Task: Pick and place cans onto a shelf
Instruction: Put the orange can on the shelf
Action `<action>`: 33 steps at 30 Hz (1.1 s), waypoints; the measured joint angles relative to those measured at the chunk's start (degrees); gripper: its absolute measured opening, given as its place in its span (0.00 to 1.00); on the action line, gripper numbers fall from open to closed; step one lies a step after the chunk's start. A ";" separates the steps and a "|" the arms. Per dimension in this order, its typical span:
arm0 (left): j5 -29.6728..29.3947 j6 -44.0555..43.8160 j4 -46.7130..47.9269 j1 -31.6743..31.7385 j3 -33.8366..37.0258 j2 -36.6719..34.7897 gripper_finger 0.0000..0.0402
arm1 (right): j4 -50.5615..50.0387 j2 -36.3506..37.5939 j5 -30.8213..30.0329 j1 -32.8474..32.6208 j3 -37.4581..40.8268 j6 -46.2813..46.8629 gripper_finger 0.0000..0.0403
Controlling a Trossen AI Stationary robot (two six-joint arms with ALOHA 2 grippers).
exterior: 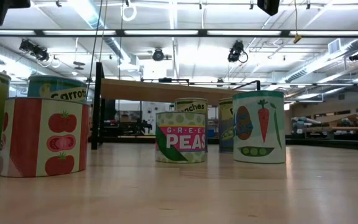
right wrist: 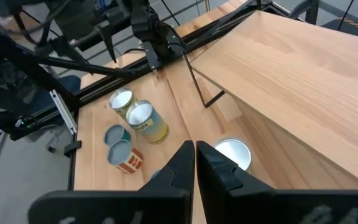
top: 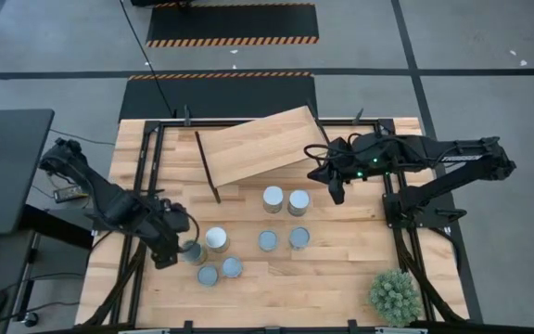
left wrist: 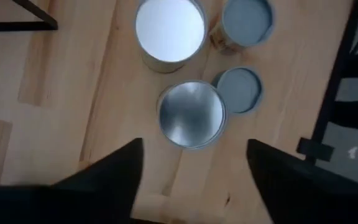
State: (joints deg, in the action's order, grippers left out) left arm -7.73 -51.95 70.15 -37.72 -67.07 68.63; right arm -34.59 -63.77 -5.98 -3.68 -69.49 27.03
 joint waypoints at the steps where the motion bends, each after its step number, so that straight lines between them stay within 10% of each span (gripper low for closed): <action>1: 0.00 0.00 -0.53 -0.40 0.00 0.99 0.79 | -0.02 0.00 0.00 0.00 0.00 -0.17 0.06; 8: -0.15 3.50 -2.60 -2.98 0.00 9.18 0.98 | -0.06 0.00 -0.28 0.00 0.00 -1.73 0.06; 19: -2.53 2.36 -0.66 -3.38 0.02 12.29 0.99 | 0.01 0.01 -0.17 0.00 0.00 -2.19 0.06; 33: -0.13 -6.31 -5.33 1.21 16.68 -13.32 0.99 | 0.17 0.02 0.04 -0.01 0.00 -0.22 0.06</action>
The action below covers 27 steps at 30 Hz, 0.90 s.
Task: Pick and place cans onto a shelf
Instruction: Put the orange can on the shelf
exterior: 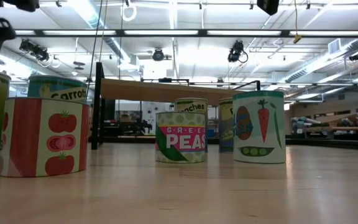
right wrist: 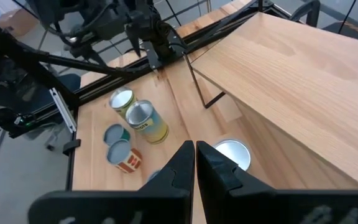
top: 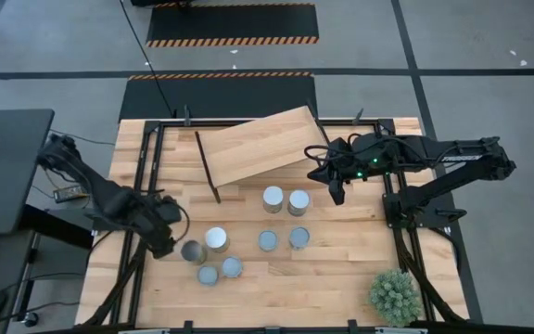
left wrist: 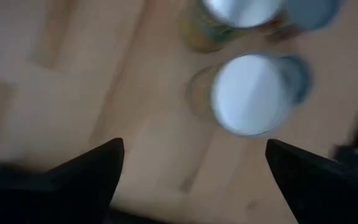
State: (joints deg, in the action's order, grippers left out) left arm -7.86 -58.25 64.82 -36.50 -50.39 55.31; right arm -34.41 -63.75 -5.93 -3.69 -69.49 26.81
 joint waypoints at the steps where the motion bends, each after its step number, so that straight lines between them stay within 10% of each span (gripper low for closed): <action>1: 0.42 0.44 -2.00 0.01 1.05 -0.79 0.99 | 0.00 0.00 0.00 0.01 0.00 0.15 0.06; 27: 0.31 14.71 -15.47 -0.91 -1.51 15.87 0.99 | 0.07 0.00 -0.50 0.01 0.02 1.53 0.06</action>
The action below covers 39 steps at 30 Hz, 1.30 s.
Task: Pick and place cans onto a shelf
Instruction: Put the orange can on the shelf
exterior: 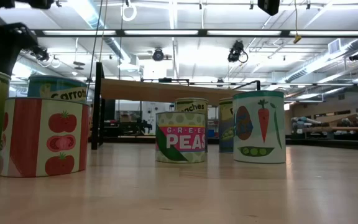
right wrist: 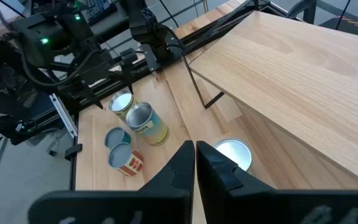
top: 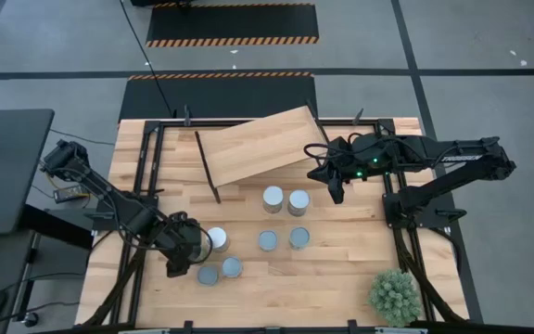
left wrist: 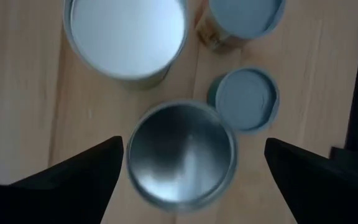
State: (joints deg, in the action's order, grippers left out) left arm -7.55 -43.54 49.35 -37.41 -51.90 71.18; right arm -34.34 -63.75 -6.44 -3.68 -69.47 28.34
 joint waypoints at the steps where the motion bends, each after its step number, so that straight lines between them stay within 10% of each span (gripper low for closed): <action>1: -1.06 0.76 0.44 -0.35 -0.49 0.69 0.99 | 0.01 0.00 -0.01 0.00 0.00 0.00 0.06; 39: -1.58 0.79 -0.97 -1.38 0.79 10.86 0.95 | 0.82 0.00 -0.11 0.04 0.00 -0.12 0.06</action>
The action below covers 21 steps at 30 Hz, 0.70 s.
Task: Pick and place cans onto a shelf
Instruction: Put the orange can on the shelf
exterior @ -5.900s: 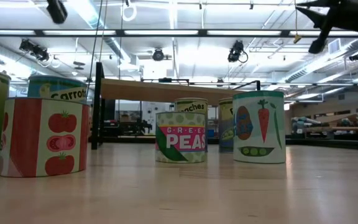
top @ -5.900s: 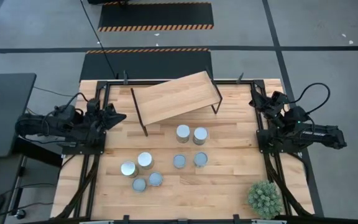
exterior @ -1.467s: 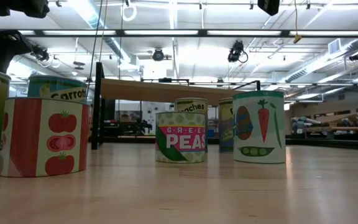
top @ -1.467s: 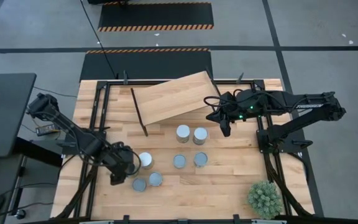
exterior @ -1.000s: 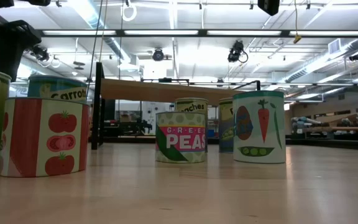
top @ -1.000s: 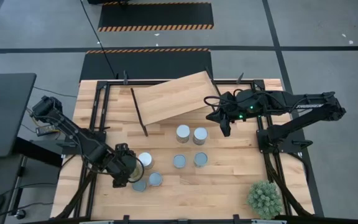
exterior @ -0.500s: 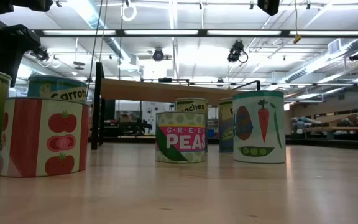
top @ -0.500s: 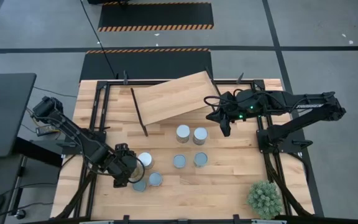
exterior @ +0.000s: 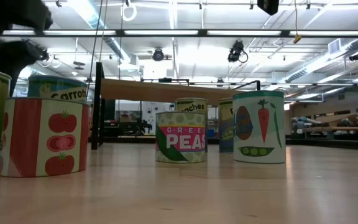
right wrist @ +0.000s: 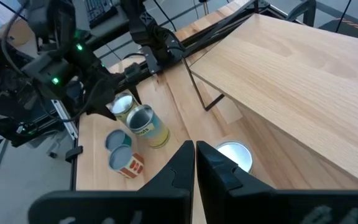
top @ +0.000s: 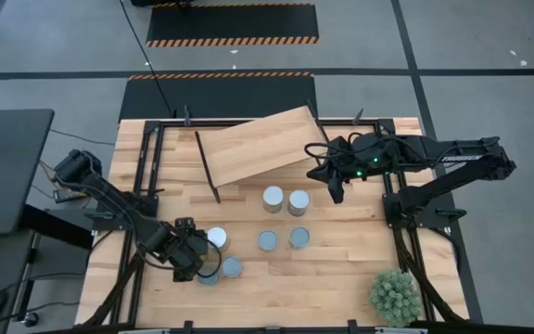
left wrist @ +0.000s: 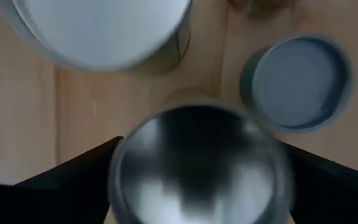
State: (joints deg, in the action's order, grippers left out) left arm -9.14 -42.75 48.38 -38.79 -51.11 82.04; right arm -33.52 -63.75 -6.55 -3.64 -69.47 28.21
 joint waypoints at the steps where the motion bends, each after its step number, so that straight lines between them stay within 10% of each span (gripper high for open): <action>1: 0.73 -0.91 -0.59 -0.02 0.85 0.02 0.94 | 0.26 0.00 0.02 0.00 0.00 -0.05 0.06; 21: 1.76 -7.32 -4.39 1.03 2.80 -0.27 0.81 | 0.94 0.00 0.02 0.00 0.02 -0.21 0.06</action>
State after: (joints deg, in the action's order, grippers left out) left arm -7.38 -50.07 43.99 -37.76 -48.31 81.77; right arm -32.58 -63.75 -6.52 -3.64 -69.45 28.01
